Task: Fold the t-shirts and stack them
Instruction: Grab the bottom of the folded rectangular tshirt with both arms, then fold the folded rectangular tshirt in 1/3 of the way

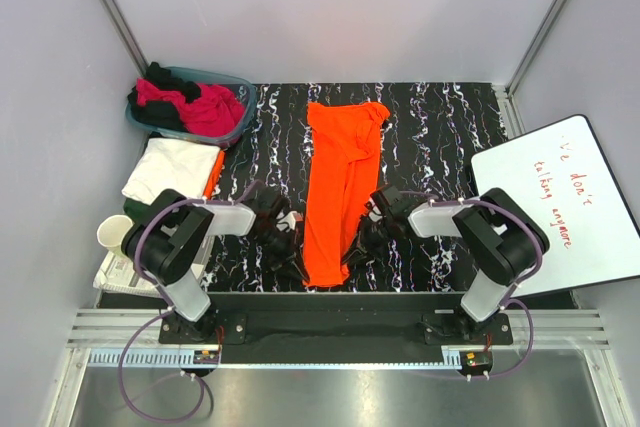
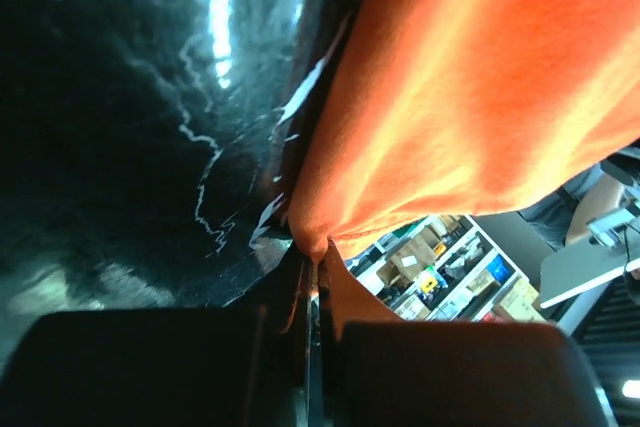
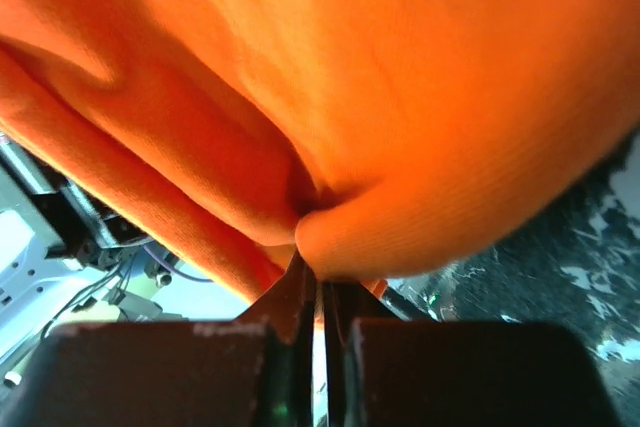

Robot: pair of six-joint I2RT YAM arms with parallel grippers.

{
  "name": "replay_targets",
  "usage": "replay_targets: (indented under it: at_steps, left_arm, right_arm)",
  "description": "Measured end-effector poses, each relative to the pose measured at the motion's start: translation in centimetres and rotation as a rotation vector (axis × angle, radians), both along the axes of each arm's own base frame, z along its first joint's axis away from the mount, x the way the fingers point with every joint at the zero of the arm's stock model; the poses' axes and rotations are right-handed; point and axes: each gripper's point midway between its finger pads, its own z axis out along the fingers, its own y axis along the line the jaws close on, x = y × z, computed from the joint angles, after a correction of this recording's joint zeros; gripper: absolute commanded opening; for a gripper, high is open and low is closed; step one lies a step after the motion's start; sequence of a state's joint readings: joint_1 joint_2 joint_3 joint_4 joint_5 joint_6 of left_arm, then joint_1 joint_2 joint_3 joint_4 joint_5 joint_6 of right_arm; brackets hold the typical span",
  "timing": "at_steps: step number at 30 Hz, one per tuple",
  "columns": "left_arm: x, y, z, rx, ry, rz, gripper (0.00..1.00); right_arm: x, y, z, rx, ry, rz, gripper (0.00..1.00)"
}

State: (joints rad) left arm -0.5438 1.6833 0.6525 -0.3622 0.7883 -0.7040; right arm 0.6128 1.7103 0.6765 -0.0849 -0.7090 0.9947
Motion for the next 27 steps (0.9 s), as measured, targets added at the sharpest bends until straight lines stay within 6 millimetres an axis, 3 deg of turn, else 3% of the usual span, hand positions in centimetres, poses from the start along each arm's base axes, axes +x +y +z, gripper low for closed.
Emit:
replay_targets:
  at_steps: [4, 8, 13, 21, 27]
  left_arm:
    - [0.7, 0.4, 0.1, 0.062, -0.026, -0.019, 0.0]
    - [2.0, 0.7, 0.5, 0.123, -0.077, -0.032, 0.0]
    - [4.2, 0.3, 3.5, 0.139, -0.167, -0.047, 0.0]
    - [8.7, -1.0, 8.6, 0.141, -0.327, -0.05, 0.0]
    - [11.8, -1.7, 11.1, 0.148, -0.387, -0.037, 0.0]
  right_arm:
    - [-0.9, -0.6, 0.3, -0.022, 0.032, 0.016, 0.0]
    - [-3.1, -2.0, 1.1, -0.099, 0.139, 0.035, 0.0]
    - [-4.5, -3.1, 3.0, -0.175, 0.218, 0.072, 0.0]
    - [-1.1, -3.4, 6.8, -0.218, 0.098, 0.121, 0.0]
    - [4.0, -5.5, 7.0, -0.283, 0.023, 0.095, 0.0]
